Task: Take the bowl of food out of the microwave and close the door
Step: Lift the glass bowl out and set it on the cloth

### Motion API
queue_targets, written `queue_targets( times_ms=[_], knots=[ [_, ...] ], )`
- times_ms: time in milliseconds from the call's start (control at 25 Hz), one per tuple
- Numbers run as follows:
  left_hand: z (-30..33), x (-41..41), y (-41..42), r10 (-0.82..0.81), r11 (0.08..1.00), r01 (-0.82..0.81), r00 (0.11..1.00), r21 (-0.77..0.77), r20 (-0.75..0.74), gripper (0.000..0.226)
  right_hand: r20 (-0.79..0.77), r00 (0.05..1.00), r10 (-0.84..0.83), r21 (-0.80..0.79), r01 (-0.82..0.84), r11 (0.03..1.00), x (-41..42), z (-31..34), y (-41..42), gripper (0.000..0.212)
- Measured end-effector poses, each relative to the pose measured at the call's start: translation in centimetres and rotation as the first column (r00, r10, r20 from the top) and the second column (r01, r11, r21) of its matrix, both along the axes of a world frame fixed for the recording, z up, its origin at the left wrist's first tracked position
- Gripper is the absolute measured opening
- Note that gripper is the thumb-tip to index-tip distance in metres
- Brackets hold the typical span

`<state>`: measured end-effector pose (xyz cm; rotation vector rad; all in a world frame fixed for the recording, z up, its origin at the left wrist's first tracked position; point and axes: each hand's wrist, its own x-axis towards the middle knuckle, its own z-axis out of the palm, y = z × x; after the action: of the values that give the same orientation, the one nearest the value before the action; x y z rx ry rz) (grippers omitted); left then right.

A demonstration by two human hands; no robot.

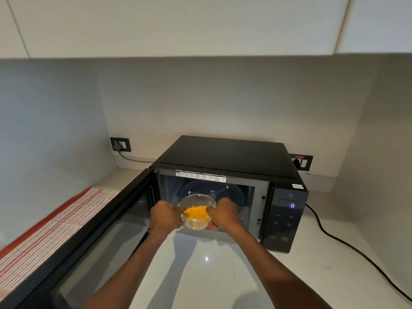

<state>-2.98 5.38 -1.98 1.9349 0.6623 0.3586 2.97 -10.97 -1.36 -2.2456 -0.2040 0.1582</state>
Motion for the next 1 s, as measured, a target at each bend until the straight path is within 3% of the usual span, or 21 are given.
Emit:
queue_targets(
  times_ms=[160, 560, 840, 1000],
  knots=[
    [4.4, -3.3, 0.8, 0.019, 0.994, -0.025, 0.998, 0.106, 0.052, 0.045, 0.037, 0.998, 0.055, 0.043, -0.057, 0.997, -2.2, 3.6, 0.7, 0.015],
    [12.5, -9.8, 3.7, 0.128, 0.981, -0.14, 0.988, 0.135, 0.092, 0.023, 0.112, 0.968, 0.226, 0.137, -0.24, 0.961, -6.3, 10.5, 4.2, 0.021],
    [17.2, -13.6, 8.9, 0.231, 0.969, -0.237, 0.969, 0.069, 0.088, 0.016, 0.12, 0.946, 0.302, 0.167, -0.319, 0.933, -9.1, 14.5, 9.8, 0.03],
    [17.5, -14.6, 12.6, 0.247, 0.968, -0.251, 0.964, 0.026, 0.097, 0.016, 0.15, 0.936, 0.317, 0.152, -0.339, 0.928, -10.7, 15.2, 13.2, 0.02]
  ],
)
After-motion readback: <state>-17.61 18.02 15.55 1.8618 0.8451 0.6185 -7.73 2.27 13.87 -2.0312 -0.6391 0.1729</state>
